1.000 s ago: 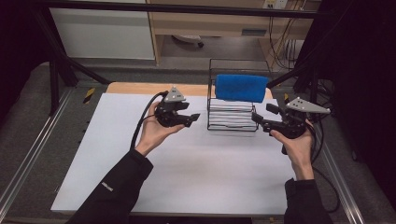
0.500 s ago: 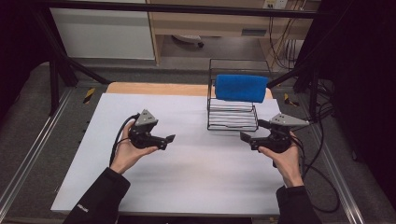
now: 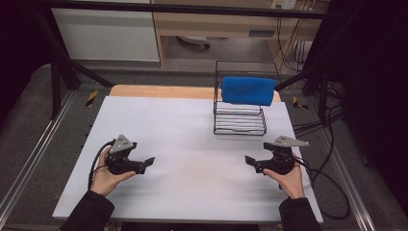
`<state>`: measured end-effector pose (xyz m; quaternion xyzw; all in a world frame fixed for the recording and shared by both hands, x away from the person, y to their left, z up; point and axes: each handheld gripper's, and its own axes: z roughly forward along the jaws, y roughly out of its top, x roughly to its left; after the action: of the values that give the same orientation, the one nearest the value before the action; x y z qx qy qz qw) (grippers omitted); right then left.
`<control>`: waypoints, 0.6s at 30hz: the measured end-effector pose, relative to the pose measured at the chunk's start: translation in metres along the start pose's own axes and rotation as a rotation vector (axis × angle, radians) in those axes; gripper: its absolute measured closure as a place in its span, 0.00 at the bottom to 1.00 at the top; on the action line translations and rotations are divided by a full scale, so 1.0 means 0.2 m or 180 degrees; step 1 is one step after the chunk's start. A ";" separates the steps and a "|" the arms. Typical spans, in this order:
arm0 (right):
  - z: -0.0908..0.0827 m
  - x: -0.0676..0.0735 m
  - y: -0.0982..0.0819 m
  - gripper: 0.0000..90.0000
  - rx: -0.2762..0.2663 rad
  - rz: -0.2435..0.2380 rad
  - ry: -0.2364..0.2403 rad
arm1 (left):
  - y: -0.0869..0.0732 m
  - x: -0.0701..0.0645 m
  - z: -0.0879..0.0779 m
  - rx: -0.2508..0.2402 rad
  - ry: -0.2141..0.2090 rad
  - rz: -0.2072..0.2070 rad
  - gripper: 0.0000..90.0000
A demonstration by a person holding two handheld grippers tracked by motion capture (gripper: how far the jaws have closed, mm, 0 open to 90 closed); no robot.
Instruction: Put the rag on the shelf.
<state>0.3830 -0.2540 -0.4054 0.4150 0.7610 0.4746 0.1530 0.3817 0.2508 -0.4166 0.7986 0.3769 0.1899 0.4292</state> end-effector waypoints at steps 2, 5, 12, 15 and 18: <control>0.00 0.00 -0.04 0.01 0.0047 0.0016 0.0002 | -0.04 0.01 -0.02 0.0021 0.0000 0.0001 0.09; -0.01 -0.01 -0.08 0.01 0.0090 0.0019 0.0013 | -0.09 0.03 -0.03 0.0074 0.0016 -0.0005 0.09; -0.04 -0.03 -0.19 0.01 0.0140 0.0066 0.0031 | -0.16 0.06 -0.07 0.0075 0.0032 -0.0003 0.10; -0.05 -0.04 -0.22 0.01 0.0166 0.0112 0.0027 | -0.18 0.06 -0.08 0.0063 0.0018 0.0010 0.10; -0.05 -0.04 -0.24 0.01 0.0153 0.0107 0.0033 | -0.20 0.07 -0.09 0.0040 0.0010 -0.0014 0.10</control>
<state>0.3578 -0.2764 -0.4418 0.4289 0.7658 0.4609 0.1310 0.3620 0.2849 -0.4399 0.8001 0.3806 0.1878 0.4240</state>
